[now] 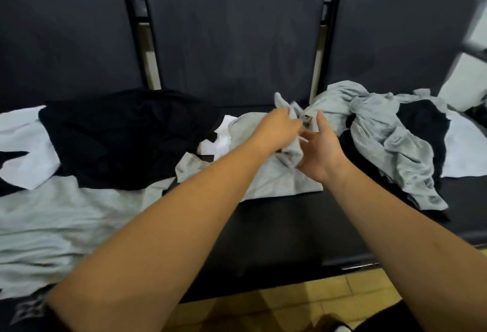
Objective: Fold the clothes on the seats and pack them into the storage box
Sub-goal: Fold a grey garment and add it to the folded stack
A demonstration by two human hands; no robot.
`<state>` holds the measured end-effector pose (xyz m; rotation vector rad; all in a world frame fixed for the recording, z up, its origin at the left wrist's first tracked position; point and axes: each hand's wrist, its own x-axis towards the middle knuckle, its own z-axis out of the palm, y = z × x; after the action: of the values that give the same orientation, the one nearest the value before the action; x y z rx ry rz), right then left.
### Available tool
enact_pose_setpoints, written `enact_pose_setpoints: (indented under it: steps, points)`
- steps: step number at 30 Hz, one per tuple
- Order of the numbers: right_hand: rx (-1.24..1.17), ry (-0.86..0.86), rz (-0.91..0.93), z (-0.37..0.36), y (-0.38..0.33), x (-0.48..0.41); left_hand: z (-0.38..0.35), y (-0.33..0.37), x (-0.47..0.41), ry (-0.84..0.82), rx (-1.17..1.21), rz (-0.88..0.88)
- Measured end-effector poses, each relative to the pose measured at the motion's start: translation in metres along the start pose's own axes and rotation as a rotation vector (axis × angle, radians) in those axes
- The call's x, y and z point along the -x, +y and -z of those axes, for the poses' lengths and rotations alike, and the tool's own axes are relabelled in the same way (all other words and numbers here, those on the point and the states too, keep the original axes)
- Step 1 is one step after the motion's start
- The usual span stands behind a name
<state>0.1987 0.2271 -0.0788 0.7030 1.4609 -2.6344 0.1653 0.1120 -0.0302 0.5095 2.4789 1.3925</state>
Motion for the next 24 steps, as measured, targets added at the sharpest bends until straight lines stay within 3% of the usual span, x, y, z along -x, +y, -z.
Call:
enact_pose_setpoints:
  steps: [4,8,11,15,19,24]
  points:
    - [0.178,0.039,-0.054,0.027,0.004,-0.006,-0.016,-0.008,0.0,0.024,-0.039,0.032]
    - [0.497,0.221,0.037,0.033,0.004,-0.014,0.001,-0.044,0.003,0.26,-0.123,0.127]
    - [0.414,0.231,0.133,0.032,-0.001,-0.015,0.012,-0.061,0.015,0.394,-0.184,0.273]
    - [0.505,0.348,0.073,0.038,0.011,-0.018,0.014,-0.072,0.02,0.219,0.25,0.541]
    - [0.622,0.359,0.099,0.034,0.015,-0.013,0.009,-0.064,0.022,0.144,0.284,0.488]
    - [0.63,0.312,0.154,0.033,0.009,-0.006,0.019,-0.029,0.035,-0.025,0.793,0.422]
